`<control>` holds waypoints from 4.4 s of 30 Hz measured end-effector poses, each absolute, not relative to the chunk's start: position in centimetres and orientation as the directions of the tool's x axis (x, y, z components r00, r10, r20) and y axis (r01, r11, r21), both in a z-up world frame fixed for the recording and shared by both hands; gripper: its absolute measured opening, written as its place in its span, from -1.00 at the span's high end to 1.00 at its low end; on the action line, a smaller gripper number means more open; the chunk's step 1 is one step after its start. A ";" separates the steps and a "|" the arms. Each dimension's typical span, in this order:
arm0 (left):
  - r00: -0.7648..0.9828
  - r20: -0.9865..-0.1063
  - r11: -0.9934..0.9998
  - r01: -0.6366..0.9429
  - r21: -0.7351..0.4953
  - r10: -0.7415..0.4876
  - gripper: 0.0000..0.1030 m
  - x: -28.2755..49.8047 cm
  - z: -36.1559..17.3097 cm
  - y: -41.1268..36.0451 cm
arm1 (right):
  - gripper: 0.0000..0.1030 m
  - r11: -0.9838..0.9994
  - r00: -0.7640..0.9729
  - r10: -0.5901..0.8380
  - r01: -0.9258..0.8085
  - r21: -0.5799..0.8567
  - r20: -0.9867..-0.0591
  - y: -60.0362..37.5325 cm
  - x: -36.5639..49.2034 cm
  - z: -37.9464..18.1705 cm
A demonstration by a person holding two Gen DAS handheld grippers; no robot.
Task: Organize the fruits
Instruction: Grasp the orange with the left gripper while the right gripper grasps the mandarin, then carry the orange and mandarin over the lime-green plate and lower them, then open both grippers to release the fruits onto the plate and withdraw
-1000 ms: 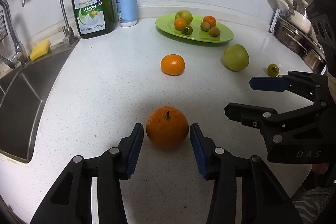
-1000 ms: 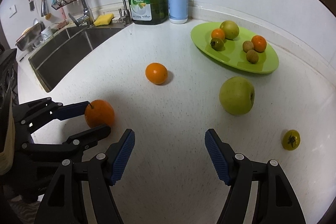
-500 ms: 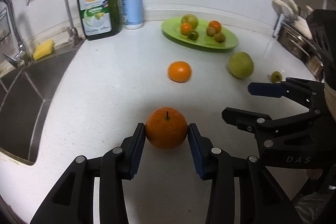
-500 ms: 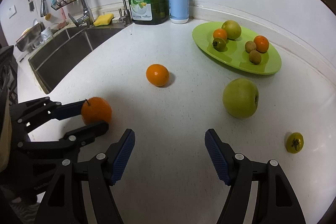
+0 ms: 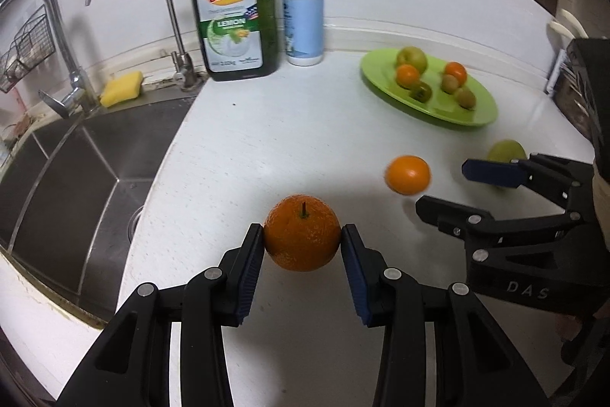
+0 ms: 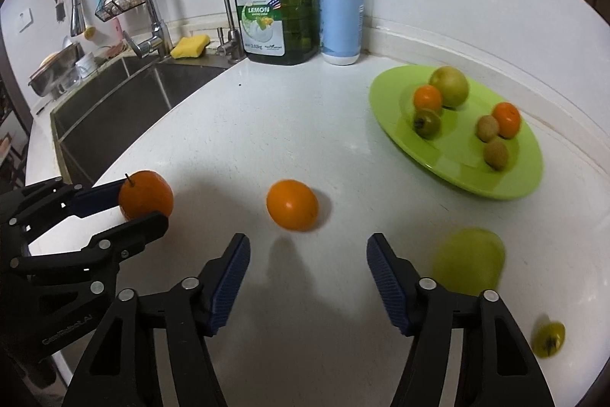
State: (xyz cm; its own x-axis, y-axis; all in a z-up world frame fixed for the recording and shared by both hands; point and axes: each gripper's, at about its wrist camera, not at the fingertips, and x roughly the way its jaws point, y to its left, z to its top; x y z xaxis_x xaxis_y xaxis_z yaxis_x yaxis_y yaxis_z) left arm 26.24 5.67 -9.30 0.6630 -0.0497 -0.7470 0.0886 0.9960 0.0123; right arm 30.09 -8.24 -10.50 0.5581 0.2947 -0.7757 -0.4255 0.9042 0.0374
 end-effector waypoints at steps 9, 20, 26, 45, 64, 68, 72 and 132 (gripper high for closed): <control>0.661 -0.750 0.998 0.059 0.010 -0.032 0.21 28.3 -9.4 6.5 | -0.06 0.903 0.521 0.299 -0.426 0.060 -0.799 -6.9 32.7 -11.7; 0.649 -0.760 0.998 0.062 0.004 -0.037 0.21 29.6 -9.8 6.6 | 0.32 0.906 0.499 0.310 -0.414 0.092 -0.809 -6.6 33.5 -12.1; 0.655 -0.754 0.997 0.073 0.004 -0.045 0.21 29.5 -9.6 6.4 | 0.32 0.908 0.509 0.310 -0.408 0.092 -0.803 -6.9 33.4 -11.8; 0.719 -0.674 0.979 0.199 -0.036 -0.172 0.21 27.7 -4.0 2.8 | 0.32 0.938 0.631 0.296 -0.333 0.093 -0.718 -11.5 29.8 -5.6; 0.758 -0.573 0.924 0.383 0.003 -0.312 0.21 30.5 2.1 -5.7 | 0.32 0.980 0.772 0.180 -0.192 0.047 -0.609 -20.2 29.7 1.2; 0.749 -0.578 0.918 0.396 -0.003 -0.325 0.21 32.2 2.4 -7.2 | 0.32 0.984 0.774 0.170 -0.171 0.058 -0.610 -21.7 30.7 1.2; 0.743 -0.585 0.915 0.403 0.003 -0.325 0.21 34.3 2.3 -8.6 | 0.32 0.986 0.769 0.160 -0.158 0.059 -0.619 -23.1 32.4 0.9; 0.572 -0.783 0.903 0.428 0.028 -0.246 0.05 45.9 -6.8 -12.5 | 0.23 0.971 0.538 0.196 -0.224 0.085 -0.820 -26.1 47.0 -8.7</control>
